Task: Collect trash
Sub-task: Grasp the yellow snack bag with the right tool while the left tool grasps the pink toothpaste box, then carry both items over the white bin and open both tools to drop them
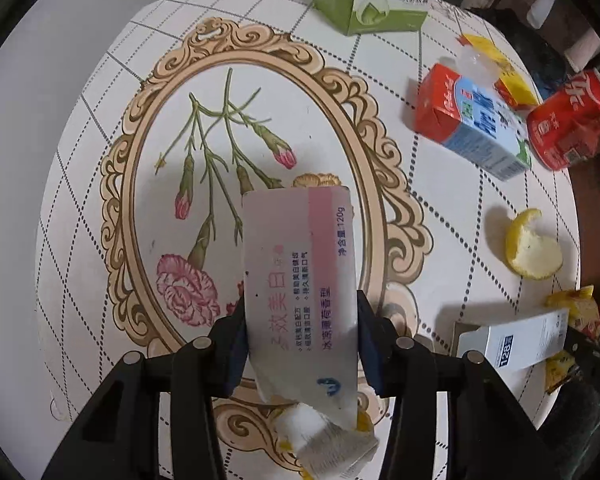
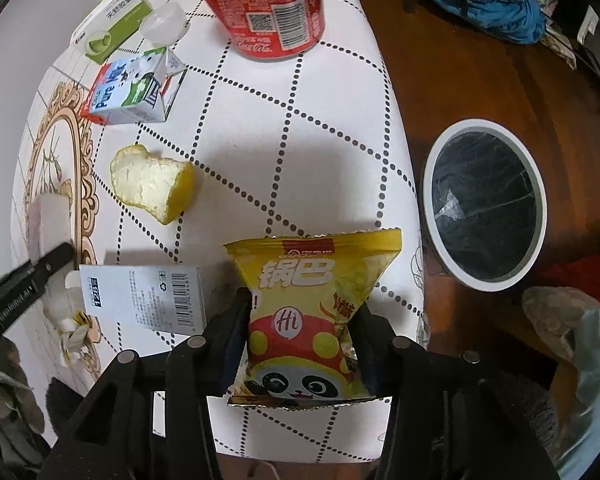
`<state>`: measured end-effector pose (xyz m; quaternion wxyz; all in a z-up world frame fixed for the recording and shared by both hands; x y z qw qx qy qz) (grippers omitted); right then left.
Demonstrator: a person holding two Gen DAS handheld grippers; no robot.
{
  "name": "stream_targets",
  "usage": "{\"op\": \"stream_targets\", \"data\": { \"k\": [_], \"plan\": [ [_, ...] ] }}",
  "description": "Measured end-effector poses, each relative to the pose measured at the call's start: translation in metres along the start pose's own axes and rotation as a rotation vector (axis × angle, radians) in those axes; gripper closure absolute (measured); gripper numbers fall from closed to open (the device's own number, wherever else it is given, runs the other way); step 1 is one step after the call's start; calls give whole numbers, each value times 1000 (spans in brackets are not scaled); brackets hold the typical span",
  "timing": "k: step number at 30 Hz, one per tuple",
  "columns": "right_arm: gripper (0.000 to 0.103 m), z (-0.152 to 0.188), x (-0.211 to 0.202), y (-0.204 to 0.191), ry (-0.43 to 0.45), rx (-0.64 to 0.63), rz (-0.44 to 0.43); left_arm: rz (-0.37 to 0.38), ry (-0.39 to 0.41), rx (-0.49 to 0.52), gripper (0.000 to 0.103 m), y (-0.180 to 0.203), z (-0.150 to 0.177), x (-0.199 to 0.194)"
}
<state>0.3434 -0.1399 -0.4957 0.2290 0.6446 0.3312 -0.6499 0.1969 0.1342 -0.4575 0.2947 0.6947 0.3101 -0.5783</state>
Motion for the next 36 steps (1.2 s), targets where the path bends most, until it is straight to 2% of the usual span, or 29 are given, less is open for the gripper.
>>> {"op": "stream_targets", "data": {
  "k": [9, 12, 13, 14, 15, 16, 18, 21, 23, 27, 31, 36],
  "plan": [
    [60, 1, -23, -10, 62, -26, 17, -45, 139, 9, 61, -5, -7, -42],
    [60, 1, -41, -8, 115, -14, -4, -51, 192, 23, 61, 23, -1, -77],
    [60, 2, -52, -7, 142, -9, -13, -53, 216, 34, 61, 42, -1, -80],
    [60, 2, -57, -3, 156, -5, -20, -48, 234, 43, 61, 41, 0, -91],
    [60, 4, -69, 1, 186, 3, -31, -41, 246, 50, 61, 57, 0, -92],
    [61, 3, -76, 8, 203, 8, -36, -28, 263, 63, 61, 80, -6, -97],
    [60, 7, -91, 30, 242, 26, -47, -4, 288, 89, 61, 98, 2, -116],
    [60, 20, -117, 69, 295, 70, -50, 45, 308, 145, 61, 146, 20, -142],
    [60, 36, -130, 107, 317, 116, -39, 89, 308, 188, 61, 183, 31, -152],
    [60, 61, -134, 179, 327, 213, -40, 158, 270, 266, 61, 251, 52, -145],
    [60, 82, -114, 254, 300, 296, -26, 192, 194, 327, 61, 315, 77, -109],
    [60, 87, -66, 304, 221, 308, -42, 203, 87, 348, 61, 369, 100, -56]
  ]
}}
Point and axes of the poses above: each gripper's, at about its wrist camera, not at the fingertips, and x roughly the way its jaws point, y to its right, z to its underside, the point moved 10 cm from there along x, roughly the way its jaws point, and after that the axes turned 15 degrees about -x, right-handed, at the moved point
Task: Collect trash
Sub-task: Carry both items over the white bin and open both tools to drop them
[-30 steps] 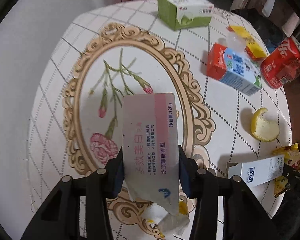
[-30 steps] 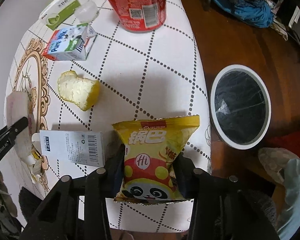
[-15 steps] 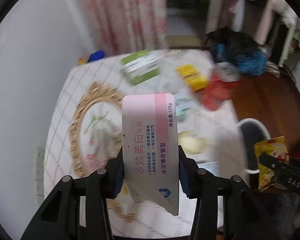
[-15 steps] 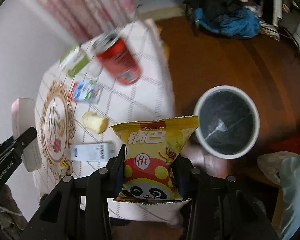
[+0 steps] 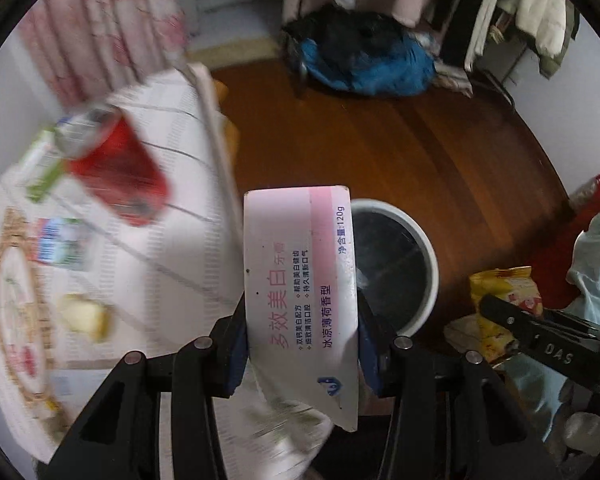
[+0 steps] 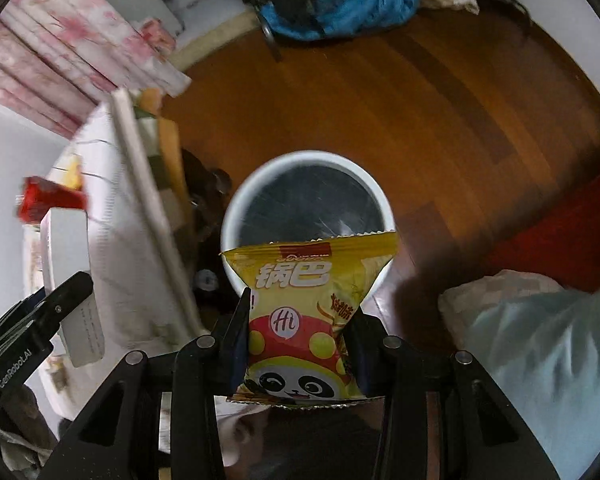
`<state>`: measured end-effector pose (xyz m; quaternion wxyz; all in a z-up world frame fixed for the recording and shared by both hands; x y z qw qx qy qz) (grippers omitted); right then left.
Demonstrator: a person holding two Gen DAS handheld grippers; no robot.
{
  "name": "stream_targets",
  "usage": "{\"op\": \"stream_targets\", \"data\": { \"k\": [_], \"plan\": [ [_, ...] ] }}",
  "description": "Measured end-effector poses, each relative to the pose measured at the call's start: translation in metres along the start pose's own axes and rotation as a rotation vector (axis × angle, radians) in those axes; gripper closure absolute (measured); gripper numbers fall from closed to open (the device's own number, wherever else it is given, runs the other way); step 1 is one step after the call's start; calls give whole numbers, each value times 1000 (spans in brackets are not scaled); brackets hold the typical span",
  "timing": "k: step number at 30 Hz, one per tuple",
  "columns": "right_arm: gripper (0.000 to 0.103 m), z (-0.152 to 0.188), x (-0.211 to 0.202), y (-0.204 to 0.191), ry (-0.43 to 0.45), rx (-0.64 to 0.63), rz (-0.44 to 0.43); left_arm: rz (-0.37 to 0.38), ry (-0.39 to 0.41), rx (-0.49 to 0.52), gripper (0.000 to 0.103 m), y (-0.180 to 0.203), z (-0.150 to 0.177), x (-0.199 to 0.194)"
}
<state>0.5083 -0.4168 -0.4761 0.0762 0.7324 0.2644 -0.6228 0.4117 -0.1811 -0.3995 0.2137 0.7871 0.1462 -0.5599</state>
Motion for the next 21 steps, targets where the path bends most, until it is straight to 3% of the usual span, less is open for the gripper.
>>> {"op": "stream_targets", "data": {
  "k": [4, 15, 16, 17, 18, 19, 20, 21],
  "plan": [
    [60, -6, 40, 29, -75, -17, 1, 3, -58, -8, 61, 24, 3, 35],
    [57, -20, 95, 54, -111, 7, -38, 33, -174, -6, 58, 43, 2, 78],
    [46, -20, 98, 56, -112, 15, -35, 30, -175, -1, 54, 42, 3, 79],
    [37, -21, 100, 57, -111, 24, -29, 31, -178, -1, 43, 42, 3, 80],
    [22, -21, 101, 58, -108, 33, -27, 34, -179, -3, 36, 40, 3, 80],
    [19, -21, 102, 59, -108, 39, -17, 34, -174, 0, 21, 38, 2, 79],
    [19, -20, 101, 60, -108, 40, -7, 29, -169, 4, 14, 36, 2, 78],
    [18, -19, 100, 62, -109, 42, 15, 22, -166, 8, 14, 35, 2, 80]
  ]
}}
Point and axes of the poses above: each gripper's, at about its wrist camera, not at the fingertips, and x roughly the way its jaws point, y to its right, z to its underside, the point moved 10 cm from there along x, roughly the way its jaws point, and after that the axes turned 15 degrees about -x, right-handed, at the moved point
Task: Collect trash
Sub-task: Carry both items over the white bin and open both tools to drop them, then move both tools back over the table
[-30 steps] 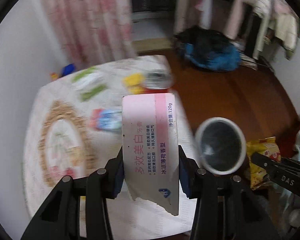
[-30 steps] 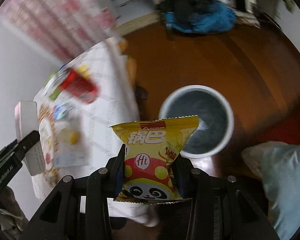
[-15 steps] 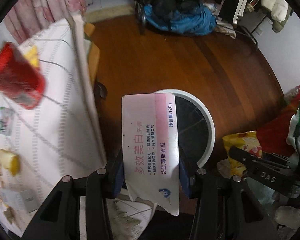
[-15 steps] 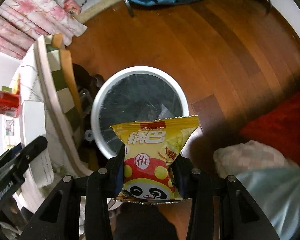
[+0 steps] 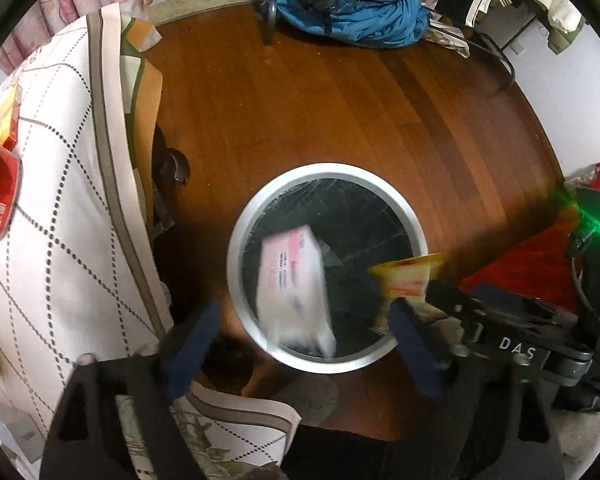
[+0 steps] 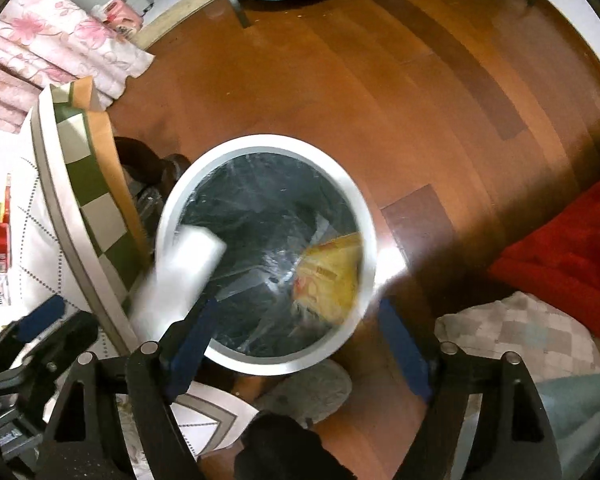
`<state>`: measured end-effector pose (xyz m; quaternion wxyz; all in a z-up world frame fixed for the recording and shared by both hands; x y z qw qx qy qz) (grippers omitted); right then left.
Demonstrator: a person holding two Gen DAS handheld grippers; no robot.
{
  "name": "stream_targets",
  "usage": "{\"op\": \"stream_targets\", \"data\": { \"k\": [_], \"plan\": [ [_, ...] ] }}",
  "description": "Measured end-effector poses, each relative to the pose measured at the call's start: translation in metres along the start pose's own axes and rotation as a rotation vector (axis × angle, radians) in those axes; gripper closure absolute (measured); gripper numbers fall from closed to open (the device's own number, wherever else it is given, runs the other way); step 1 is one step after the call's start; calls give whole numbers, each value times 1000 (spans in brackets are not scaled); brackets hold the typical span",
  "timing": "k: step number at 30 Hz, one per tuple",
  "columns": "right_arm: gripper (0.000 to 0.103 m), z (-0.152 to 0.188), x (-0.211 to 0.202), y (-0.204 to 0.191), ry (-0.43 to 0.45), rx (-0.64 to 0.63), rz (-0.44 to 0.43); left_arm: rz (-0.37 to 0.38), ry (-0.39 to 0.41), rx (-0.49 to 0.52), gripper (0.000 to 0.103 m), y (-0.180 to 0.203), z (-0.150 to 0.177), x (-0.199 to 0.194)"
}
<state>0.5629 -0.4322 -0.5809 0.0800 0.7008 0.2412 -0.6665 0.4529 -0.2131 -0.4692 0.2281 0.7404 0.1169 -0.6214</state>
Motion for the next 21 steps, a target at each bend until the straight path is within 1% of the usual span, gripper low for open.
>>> {"op": "stream_targets", "data": {
  "k": [1, 3, 5, 10, 14, 21],
  "plan": [
    [13, 1, -2, 2, 1, 3, 12, -10, 3, 3, 14, -2, 0, 1],
    [7, 3, -7, 5, 3, 7, 43, -28, 7, 9, 12, -6, 2, -2],
    [6, 8, -15, 7, 5, 9, 86, -37, 17, 14, 8, -7, 5, -3],
    [6, 16, -34, 6, 19, 17, 121, -55, 42, 25, 8, -8, 5, -10],
    [5, 22, -53, 2, 39, 4, 150, -67, 72, 37, 8, -8, 5, -23],
    [5, 35, -90, -9, 85, -3, 163, -77, 129, 52, 8, -8, 7, -55]
  ]
}}
Point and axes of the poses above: each gripper's, at about its wrist camera, not at the fingertips, and x roughly the way its jaws point, y to its right, z to its underside, the point moved 10 cm from there along x, roughly the way its jaws point, and after that the axes turned 15 degrees about -x, right-handed, at the moved point
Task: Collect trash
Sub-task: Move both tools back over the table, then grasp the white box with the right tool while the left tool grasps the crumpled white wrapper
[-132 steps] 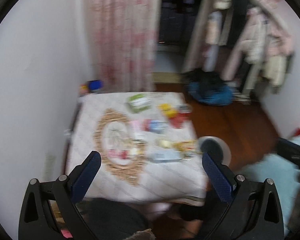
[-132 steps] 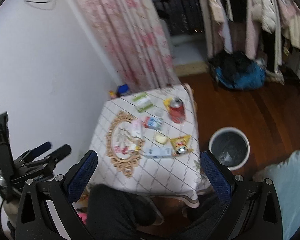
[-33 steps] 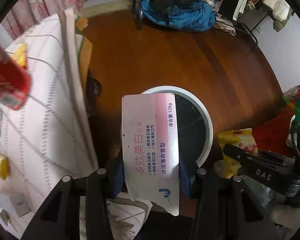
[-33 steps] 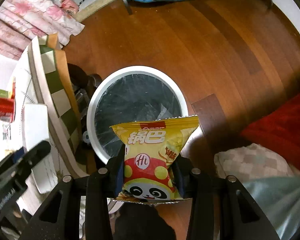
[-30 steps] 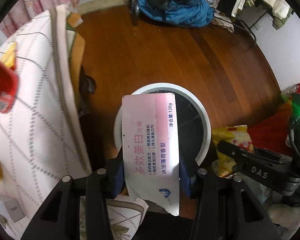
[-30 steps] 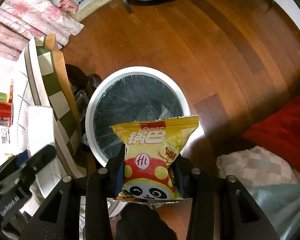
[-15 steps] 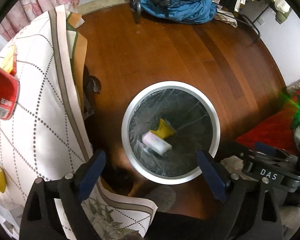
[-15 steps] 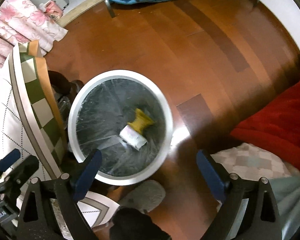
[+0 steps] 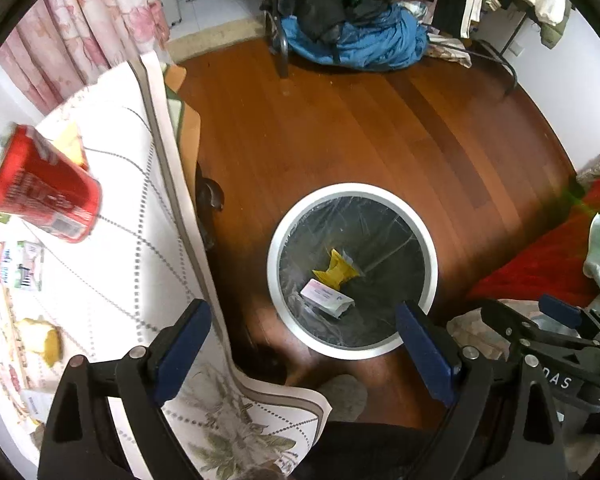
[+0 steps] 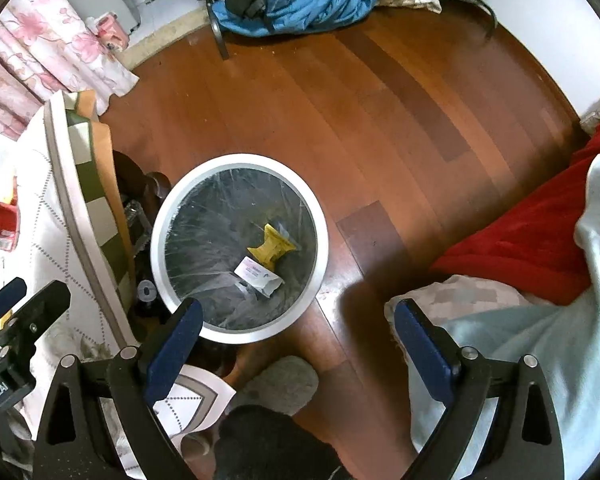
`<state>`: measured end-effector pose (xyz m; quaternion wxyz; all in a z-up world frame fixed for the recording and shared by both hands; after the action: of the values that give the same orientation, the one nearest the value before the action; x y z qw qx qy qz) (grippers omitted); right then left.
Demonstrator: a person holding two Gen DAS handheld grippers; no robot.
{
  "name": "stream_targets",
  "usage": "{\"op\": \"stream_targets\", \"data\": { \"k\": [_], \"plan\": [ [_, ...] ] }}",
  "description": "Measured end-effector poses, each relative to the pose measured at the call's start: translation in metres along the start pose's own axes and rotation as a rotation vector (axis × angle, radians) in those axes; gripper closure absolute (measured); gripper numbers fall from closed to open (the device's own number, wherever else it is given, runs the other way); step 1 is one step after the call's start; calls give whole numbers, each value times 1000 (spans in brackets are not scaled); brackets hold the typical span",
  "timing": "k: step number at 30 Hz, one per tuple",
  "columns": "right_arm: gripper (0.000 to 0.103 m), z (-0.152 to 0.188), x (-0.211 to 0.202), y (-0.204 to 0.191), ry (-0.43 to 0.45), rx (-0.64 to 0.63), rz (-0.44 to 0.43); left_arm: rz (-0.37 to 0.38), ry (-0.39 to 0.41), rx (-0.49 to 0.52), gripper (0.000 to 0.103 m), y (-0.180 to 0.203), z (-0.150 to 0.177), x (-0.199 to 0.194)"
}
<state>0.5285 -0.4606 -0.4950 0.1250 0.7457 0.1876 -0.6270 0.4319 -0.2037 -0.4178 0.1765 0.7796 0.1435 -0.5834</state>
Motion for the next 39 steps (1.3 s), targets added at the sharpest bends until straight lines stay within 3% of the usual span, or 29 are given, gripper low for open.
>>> {"op": "stream_targets", "data": {
  "k": [14, 19, 22, 25, 27, 30, 33, 39],
  "plan": [
    [5, 0, -128, -37, 197, 0, -20, 42, 169, -22, 8, -31, -7, -112],
    [5, -16, -156, -97, 245, -74, -83, 21, 228, -126, 8, -94, -20, -148],
    [5, -21, -153, -155, 237, -160, -148, -50, 260, -218, 8, -164, -21, -159],
    [5, -16, -139, -229, 201, -311, -211, -167, 275, -272, 8, -233, -11, -158],
    [5, -9, -126, -279, 175, -440, -229, -261, 260, -328, 8, -292, 13, -149],
    [5, 6, -100, -355, 108, -665, -231, -332, 201, -413, 8, -356, 54, -131],
    [5, 21, -71, -420, 49, -914, -151, -365, 156, -491, 8, -399, 92, -117],
    [5, 38, -18, -472, -53, -1168, -39, -368, 121, -588, 8, -444, 129, -103]
  ]
}}
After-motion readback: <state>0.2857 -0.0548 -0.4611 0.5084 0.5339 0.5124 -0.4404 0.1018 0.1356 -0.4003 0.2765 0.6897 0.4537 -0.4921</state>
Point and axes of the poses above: each gripper's, at about its wrist camera, not at the fingertips, and x roughly the way its jaws point, y to its right, z to its underside, the point moved 10 cm from there along x, roughly the way its jaws point, and after that the axes turned 15 degrees about -x, right-handed, at the moved point
